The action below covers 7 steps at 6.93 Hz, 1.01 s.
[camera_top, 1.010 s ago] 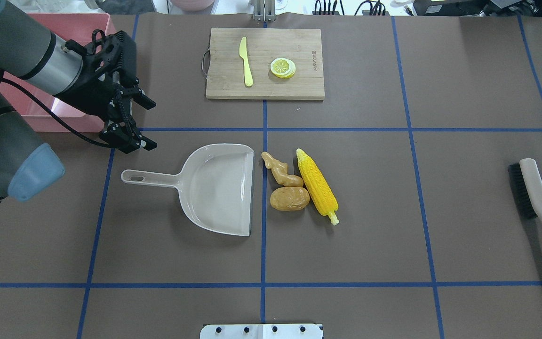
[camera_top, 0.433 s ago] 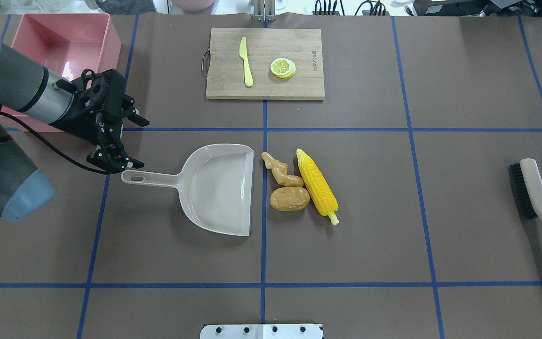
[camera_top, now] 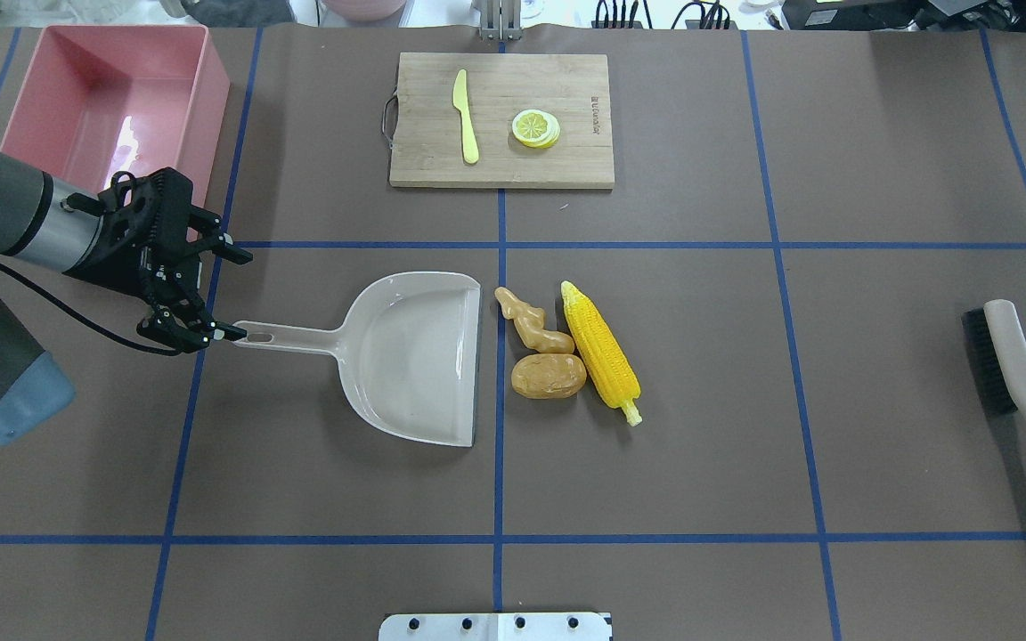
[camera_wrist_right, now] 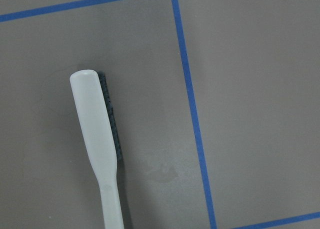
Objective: Sweep and dump trash into bin
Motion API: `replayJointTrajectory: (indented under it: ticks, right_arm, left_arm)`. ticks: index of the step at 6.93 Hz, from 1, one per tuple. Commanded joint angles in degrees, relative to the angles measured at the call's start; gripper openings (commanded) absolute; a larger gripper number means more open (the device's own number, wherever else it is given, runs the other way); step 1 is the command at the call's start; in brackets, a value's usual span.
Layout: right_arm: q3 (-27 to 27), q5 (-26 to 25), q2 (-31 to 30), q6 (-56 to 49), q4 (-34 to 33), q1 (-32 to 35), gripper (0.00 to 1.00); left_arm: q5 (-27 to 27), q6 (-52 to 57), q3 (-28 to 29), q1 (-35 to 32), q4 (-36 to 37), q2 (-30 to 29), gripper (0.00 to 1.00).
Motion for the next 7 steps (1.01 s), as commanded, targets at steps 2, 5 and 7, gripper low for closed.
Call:
replayJointTrajectory:
  ticks: [2, 5, 7]
  right_arm:
    - [-0.1, -1.8, -6.6, 21.5, 21.5, -13.5, 1.0]
    - [-0.9, -2.5, -9.2, 19.1, 29.1, -20.2, 1.0]
    - [-1.2, -5.4, -9.6, 19.2, 29.4, -23.0, 0.99]
  left_arm:
    - [5.0, -10.4, 9.4, 2.7, -20.5, -2.0, 0.98]
    - [6.3, -9.8, 12.3, 6.6, -22.2, -3.6, 0.98]
    - [6.3, -9.7, 12.6, 7.1, -22.6, -3.5, 0.98]
